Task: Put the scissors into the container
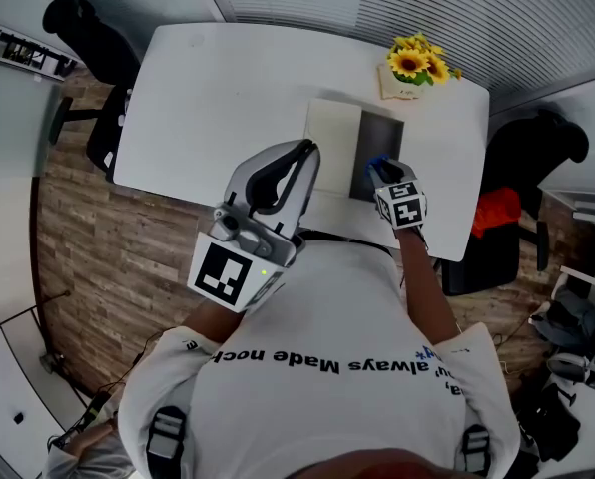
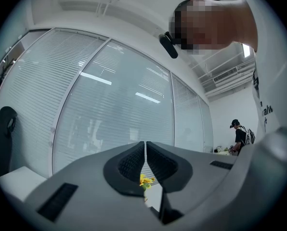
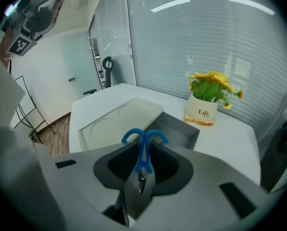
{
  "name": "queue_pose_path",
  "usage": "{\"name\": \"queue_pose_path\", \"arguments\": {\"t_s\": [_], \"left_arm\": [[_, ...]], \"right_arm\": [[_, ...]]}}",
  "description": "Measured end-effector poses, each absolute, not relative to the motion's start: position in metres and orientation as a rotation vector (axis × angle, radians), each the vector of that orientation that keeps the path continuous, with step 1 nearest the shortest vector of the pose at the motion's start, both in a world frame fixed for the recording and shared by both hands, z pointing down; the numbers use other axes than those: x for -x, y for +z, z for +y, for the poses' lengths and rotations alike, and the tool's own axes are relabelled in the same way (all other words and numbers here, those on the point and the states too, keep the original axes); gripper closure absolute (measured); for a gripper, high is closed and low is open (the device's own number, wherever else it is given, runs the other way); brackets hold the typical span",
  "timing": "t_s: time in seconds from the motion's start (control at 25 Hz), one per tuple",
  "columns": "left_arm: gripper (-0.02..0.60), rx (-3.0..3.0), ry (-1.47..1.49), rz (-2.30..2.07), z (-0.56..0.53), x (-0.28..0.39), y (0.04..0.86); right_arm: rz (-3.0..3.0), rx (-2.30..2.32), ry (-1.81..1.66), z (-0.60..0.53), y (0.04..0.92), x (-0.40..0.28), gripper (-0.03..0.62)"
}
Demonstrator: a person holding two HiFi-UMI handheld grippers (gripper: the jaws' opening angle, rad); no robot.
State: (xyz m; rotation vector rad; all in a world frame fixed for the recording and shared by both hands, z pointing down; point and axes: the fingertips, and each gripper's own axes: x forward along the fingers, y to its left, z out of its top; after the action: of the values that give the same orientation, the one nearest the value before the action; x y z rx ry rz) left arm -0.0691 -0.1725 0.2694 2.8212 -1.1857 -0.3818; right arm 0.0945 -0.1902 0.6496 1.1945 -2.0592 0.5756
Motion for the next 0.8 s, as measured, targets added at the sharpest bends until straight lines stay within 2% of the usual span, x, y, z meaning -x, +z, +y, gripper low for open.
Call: {"name": "queue_pose_path", "arguments": {"t_s": [0.8], "left_arm": [[0.551, -2.795, -0.395, -1.218, -0.186, 0.077, 0.273]], "right_arm": [[-2.008, -1.21, 0.635, -0.215, 0.671, -0.096, 0.502]]}}
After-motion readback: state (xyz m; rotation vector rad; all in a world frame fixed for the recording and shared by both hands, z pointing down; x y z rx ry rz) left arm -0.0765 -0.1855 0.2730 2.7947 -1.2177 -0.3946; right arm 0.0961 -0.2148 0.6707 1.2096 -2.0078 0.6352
